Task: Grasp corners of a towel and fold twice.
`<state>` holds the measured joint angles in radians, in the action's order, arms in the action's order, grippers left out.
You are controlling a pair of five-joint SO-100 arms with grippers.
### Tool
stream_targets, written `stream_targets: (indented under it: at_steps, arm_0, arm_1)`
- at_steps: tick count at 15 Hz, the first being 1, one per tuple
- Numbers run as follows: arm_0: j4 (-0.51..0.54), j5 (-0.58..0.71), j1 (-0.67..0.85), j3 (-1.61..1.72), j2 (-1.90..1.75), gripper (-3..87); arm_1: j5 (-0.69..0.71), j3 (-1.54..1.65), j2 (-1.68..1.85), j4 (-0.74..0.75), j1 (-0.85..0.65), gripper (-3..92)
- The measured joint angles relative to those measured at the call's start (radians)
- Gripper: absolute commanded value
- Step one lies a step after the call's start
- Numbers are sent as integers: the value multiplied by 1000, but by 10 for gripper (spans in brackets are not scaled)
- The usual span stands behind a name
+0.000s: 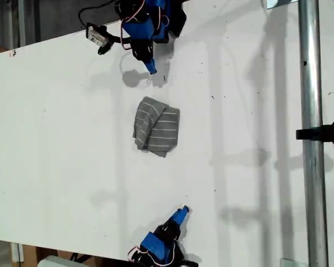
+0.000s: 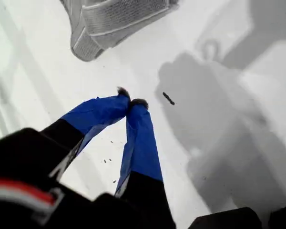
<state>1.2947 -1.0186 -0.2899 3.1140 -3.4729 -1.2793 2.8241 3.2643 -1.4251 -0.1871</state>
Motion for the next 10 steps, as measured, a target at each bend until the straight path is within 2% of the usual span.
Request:
stream_targets:
  at_steps: [1,3,10]
  arm_0:
    - [0,14,2,0,0,137]
    - [0,35,5,0,0,134]
    - [0,35,5,0,0,120]
  arm_1:
    - [-61,61,14,-12,9,2]
    - [-149,71,26,-38,35,63]
    - [-164,71,26,-52,89,63]
